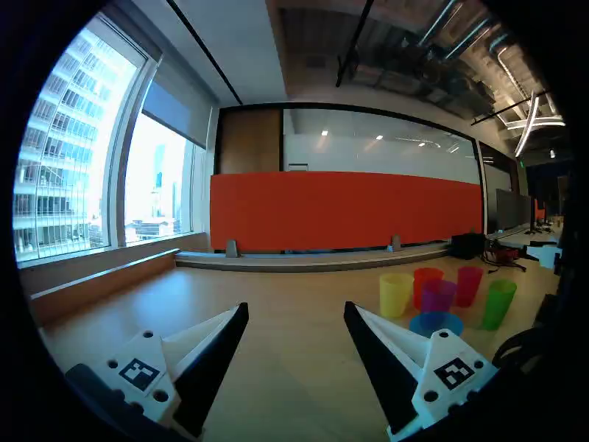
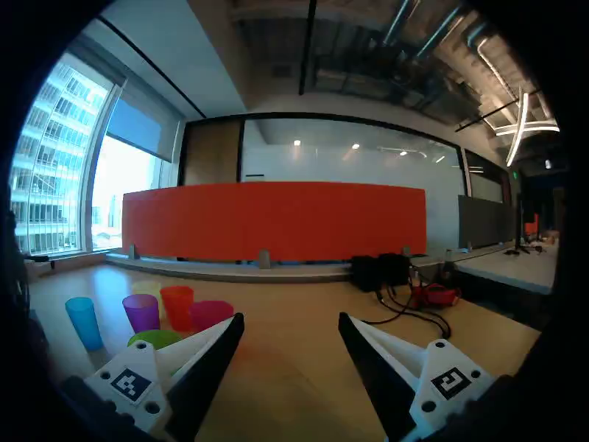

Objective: Pour water

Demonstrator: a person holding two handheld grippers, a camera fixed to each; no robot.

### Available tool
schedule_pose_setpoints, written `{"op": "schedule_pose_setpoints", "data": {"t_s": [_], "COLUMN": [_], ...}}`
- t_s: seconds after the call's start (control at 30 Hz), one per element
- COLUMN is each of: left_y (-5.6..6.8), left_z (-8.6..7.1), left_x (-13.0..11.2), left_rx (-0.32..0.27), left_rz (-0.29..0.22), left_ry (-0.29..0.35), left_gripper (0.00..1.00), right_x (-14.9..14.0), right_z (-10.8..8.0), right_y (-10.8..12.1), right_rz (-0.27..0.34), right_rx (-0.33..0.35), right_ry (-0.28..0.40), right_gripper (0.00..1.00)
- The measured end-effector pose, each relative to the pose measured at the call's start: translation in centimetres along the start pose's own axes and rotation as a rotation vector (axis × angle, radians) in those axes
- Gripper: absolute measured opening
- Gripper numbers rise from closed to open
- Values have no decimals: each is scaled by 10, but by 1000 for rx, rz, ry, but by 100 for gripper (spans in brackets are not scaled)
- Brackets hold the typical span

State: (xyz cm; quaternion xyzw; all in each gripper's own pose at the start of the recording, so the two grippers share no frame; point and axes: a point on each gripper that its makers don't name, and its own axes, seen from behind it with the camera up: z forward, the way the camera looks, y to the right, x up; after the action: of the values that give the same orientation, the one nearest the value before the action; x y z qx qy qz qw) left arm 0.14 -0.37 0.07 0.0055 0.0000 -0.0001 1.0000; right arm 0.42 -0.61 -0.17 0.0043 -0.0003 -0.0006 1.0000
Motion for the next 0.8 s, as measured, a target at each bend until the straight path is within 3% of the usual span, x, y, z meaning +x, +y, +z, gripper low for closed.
{"op": "schedule_pose_setpoints", "data": {"t_s": [0.8], "left_y": [0], "left_z": [-1], "left_x": [-1], "left_rx": [0], "left_rz": [-2], "left_ry": [-1], "left_gripper": [96], "right_x": [-2], "right_z": [-1], "right_y": [0], "right_rz": [0], "right_rx": [0], "right_ry": [0], "right_gripper": [99]}}
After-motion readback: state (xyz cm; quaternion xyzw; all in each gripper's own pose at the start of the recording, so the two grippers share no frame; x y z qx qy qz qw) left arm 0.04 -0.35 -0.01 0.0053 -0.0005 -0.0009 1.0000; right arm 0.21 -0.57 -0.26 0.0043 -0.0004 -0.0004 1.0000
